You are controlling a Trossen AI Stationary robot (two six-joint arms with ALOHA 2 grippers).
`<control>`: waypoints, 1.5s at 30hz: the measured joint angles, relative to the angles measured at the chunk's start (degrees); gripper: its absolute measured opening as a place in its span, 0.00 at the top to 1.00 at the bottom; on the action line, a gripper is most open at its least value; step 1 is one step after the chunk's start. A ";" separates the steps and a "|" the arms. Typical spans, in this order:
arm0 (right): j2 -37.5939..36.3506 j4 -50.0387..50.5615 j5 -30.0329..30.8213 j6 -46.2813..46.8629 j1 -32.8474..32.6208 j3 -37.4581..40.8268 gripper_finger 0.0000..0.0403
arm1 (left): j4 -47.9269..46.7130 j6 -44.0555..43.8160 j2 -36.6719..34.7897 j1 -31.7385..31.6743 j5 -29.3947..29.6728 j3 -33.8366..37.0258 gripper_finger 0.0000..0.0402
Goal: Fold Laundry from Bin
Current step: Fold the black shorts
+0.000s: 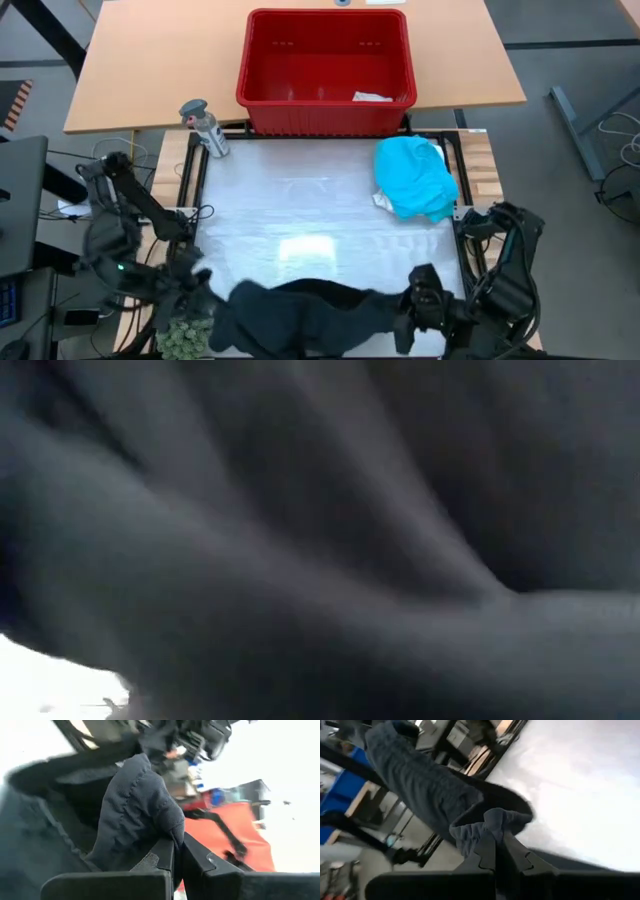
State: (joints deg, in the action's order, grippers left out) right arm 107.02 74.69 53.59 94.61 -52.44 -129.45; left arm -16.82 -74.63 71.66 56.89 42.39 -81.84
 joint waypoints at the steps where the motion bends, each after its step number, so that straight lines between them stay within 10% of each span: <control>1: -0.04 1.29 0.33 0.31 0.52 -0.01 0.93 | -4.03 0.02 -0.15 -0.13 0.84 -1.29 1.00; 7: 1.05 15.39 -4.95 9.52 5.25 0.49 0.93 | -36.43 -17.48 0.06 -1.87 0.60 -2.30 1.00; 16: 0.16 15.17 -12.13 -3.30 20.43 13.83 0.93 | -73.00 -29.46 -0.53 -8.02 3.47 -2.32 1.00; 41: 0.07 -8.67 -19.19 -44.08 56.55 35.94 0.93 | -46.05 1.84 -15.95 -43.12 -0.83 40.14 1.00; 45: 0.13 -9.72 -19.46 -46.34 60.55 36.58 0.79 | -39.33 7.69 -17.65 -46.46 -0.86 43.50 0.95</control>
State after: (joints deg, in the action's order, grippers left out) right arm 107.15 64.96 34.13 48.27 8.11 -92.87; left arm -56.15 -66.94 54.02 10.43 41.54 -38.35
